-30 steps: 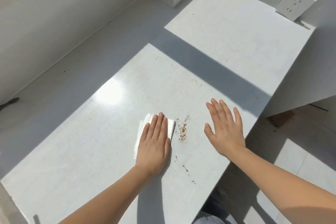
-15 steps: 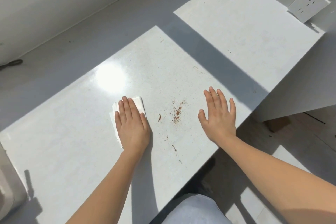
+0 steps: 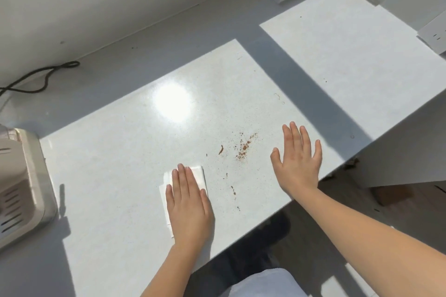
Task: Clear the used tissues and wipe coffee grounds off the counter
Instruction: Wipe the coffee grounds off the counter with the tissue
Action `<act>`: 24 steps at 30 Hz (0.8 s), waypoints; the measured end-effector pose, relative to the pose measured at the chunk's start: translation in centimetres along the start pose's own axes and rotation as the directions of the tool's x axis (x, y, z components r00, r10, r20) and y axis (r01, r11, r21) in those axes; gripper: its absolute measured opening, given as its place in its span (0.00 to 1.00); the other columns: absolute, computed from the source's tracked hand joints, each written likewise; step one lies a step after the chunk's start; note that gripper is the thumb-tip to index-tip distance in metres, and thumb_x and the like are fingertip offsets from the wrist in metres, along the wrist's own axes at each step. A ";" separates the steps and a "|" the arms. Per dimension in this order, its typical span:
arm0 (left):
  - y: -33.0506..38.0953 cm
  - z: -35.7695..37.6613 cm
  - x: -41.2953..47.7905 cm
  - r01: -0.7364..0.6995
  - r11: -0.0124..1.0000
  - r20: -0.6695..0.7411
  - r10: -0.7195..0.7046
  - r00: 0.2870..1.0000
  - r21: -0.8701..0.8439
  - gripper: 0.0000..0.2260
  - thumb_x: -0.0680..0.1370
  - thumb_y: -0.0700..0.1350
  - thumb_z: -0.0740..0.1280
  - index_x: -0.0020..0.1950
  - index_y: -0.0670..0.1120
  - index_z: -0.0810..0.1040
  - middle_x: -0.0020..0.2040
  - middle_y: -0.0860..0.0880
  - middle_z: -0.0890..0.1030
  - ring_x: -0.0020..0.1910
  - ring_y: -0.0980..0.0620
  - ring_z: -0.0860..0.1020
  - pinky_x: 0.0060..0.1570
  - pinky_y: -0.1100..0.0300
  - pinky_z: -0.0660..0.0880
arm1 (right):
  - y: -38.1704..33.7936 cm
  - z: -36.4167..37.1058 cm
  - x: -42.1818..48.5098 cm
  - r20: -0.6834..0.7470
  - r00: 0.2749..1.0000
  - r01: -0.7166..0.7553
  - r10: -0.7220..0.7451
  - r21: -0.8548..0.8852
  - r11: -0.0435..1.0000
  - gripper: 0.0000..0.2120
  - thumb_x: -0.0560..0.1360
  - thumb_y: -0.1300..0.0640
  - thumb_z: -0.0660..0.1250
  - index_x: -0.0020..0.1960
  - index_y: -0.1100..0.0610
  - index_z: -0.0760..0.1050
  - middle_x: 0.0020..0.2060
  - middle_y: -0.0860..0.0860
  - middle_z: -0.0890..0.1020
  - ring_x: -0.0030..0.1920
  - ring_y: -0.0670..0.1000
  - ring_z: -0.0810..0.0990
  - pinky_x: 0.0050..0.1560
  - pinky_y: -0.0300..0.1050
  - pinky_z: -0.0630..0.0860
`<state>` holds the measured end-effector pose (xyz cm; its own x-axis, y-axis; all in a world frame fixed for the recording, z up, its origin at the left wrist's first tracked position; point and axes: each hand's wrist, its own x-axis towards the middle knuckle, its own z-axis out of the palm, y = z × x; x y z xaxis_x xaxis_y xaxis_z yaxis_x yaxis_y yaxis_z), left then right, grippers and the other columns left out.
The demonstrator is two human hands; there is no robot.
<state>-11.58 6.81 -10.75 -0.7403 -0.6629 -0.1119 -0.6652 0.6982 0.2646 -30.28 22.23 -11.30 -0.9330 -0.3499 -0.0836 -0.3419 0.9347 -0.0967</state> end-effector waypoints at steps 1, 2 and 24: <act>-0.1 -0.2 2.2 0.021 1.000 -0.016 -0.021 1.000 -0.011 0.26 0.79 0.48 0.44 0.77 0.40 0.47 0.78 0.45 0.47 0.77 0.49 0.45 0.75 0.53 0.40 | 0.0 0.0 0.1 -0.002 1.000 0.002 -0.002 -0.002 1.000 0.30 0.79 0.43 0.44 0.78 0.51 0.46 0.78 0.47 0.49 0.78 0.49 0.45 0.75 0.59 0.45; -0.4 -0.4 4.6 0.051 0.999 -0.038 -0.052 0.998 -0.018 0.26 0.80 0.47 0.45 0.77 0.40 0.47 0.78 0.45 0.47 0.77 0.49 0.45 0.75 0.52 0.40 | 0.1 0.1 0.1 -0.003 1.000 0.003 -0.003 -0.004 1.000 0.30 0.79 0.43 0.44 0.78 0.51 0.45 0.78 0.47 0.49 0.78 0.49 0.45 0.75 0.59 0.45; -7.8 -2.2 2.8 0.222 0.975 -0.050 -0.221 0.974 0.009 0.27 0.79 0.47 0.46 0.76 0.39 0.50 0.78 0.42 0.52 0.77 0.46 0.49 0.74 0.49 0.45 | 0.2 -0.3 1.2 0.056 0.996 0.067 -0.063 -0.081 0.994 0.31 0.76 0.44 0.43 0.76 0.56 0.53 0.76 0.54 0.59 0.75 0.55 0.54 0.72 0.62 0.49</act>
<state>-8.22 -1.13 -10.99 -0.5691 -0.8135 -0.1201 -0.8137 0.5361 0.2247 -31.48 22.07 -11.11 -0.9020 -0.4110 -0.1325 -0.4120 0.9110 -0.0215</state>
